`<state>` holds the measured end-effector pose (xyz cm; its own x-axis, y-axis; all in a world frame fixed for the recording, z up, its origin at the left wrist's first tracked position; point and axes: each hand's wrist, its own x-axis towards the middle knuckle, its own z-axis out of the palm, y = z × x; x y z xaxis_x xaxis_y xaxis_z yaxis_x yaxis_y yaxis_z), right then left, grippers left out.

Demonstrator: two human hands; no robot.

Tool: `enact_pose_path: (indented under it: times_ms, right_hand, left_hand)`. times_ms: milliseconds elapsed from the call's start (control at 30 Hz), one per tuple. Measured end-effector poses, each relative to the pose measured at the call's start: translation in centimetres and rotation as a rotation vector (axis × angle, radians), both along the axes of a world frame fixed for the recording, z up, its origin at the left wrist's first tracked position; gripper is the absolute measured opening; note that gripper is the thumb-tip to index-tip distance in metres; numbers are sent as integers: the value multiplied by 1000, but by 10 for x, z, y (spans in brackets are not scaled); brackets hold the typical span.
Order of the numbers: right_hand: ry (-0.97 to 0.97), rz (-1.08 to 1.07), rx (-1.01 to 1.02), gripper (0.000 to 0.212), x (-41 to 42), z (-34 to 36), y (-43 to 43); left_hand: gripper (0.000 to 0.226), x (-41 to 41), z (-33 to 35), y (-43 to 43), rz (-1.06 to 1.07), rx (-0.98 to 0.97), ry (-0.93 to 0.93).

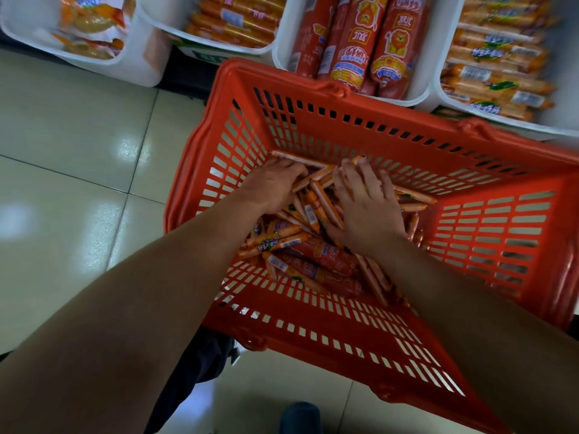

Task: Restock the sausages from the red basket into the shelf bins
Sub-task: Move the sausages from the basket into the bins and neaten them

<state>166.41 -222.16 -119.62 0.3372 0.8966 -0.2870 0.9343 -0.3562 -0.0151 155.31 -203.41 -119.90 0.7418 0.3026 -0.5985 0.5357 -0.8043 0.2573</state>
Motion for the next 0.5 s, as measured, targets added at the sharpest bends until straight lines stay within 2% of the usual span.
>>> enact_pose_path:
  times_ms: [167,333,500]
  right_hand:
    - [-16,-74,-151,107,-7,-5,1]
    - [45,-143,-179,110,-17,-7,-1]
    - [168,-177,-168,98,-15,-2,-4]
  left_hand:
    - [57,-6,0,2,-19,-5,35]
    - [71,-8,-1,1,-68,-11,93]
    - [86,-12,-5,5,-124,-10,94]
